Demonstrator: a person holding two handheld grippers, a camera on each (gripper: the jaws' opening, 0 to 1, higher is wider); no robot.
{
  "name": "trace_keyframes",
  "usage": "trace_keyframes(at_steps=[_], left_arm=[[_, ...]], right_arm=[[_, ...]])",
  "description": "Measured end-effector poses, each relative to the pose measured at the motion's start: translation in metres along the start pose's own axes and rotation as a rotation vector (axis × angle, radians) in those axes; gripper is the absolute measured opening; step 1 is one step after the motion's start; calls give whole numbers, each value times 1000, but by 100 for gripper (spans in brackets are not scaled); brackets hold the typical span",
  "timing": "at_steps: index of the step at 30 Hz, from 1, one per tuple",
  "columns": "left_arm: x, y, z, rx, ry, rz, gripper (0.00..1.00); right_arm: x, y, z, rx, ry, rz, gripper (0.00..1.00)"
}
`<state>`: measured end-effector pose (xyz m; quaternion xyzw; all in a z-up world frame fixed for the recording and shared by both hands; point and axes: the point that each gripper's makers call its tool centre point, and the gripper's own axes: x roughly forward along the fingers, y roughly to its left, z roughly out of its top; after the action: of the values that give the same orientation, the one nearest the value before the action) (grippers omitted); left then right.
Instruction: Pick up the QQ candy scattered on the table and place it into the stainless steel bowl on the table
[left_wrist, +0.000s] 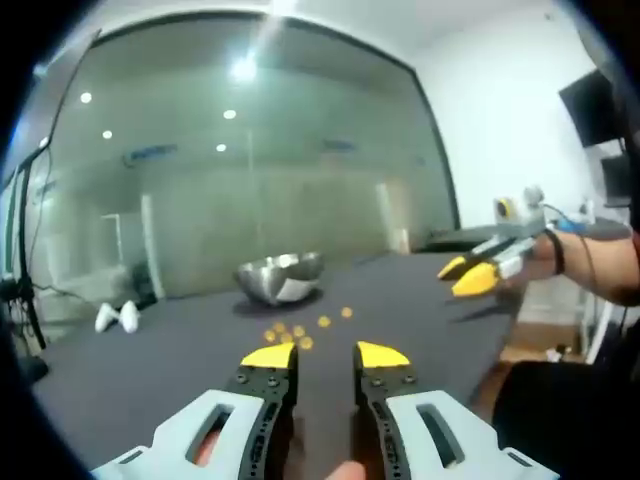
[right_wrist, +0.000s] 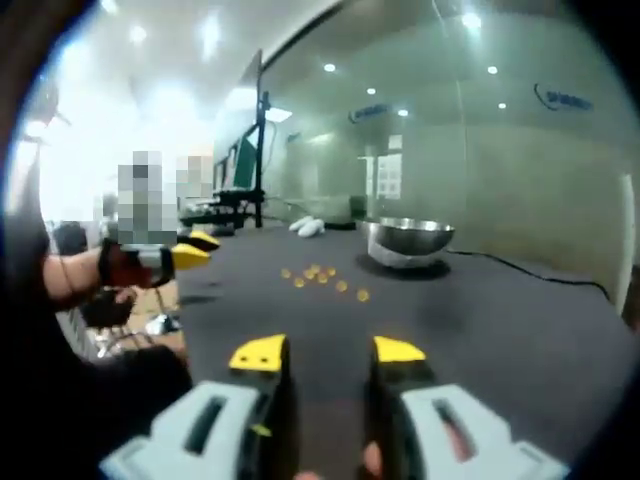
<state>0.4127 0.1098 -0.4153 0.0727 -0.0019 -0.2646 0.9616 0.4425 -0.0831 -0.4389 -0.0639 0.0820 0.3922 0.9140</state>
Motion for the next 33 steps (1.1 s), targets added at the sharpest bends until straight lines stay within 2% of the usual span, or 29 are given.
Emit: trace_keyframes(at_steps=[20, 33], left_arm=[[-2, 3, 1, -2, -2, -3, 24], [-15, 3, 0, -6, -3, -41, 24]], right_arm=[[4, -3, 2, 12, -3, -9, 30], [29, -2, 9, -17, 22, 25, 30]])
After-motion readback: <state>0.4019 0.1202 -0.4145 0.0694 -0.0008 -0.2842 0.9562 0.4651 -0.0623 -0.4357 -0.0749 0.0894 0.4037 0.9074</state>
